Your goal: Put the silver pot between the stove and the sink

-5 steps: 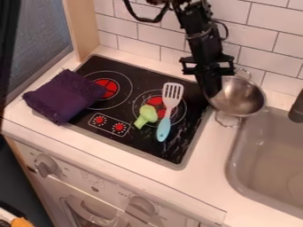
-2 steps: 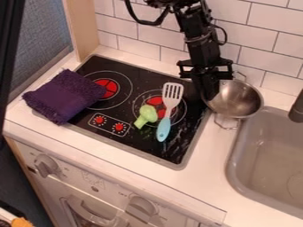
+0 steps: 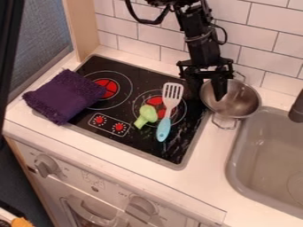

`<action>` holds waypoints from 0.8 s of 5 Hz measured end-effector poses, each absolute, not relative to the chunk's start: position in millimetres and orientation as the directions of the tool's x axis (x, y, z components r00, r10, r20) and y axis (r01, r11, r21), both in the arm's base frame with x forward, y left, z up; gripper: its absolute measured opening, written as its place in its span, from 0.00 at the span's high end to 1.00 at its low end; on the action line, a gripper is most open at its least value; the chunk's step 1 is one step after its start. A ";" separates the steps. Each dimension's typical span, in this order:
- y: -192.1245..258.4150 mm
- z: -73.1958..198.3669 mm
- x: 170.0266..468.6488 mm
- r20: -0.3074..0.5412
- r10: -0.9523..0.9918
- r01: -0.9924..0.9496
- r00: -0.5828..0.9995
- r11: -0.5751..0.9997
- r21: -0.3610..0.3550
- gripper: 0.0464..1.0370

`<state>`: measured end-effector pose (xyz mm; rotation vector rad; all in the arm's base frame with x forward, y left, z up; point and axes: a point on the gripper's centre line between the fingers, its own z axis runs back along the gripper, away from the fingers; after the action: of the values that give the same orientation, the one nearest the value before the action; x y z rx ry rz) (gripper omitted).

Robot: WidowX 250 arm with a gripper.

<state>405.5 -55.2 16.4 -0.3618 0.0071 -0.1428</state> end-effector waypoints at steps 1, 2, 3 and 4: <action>-54.0 19.1 406.4 0.025 -0.134 0.134 0.991 0.925 -0.356 0.04; -43.6 29.9 408.5 0.049 -0.102 0.113 0.994 0.933 -0.342 0.04; -34.4 48.7 407.8 0.076 -0.080 0.100 0.994 0.944 -0.316 0.04; -20.3 77.7 405.1 0.149 -0.057 0.100 0.987 0.949 -0.300 0.04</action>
<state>405.1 -20.3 77.7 -0.3117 -0.1390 -0.0802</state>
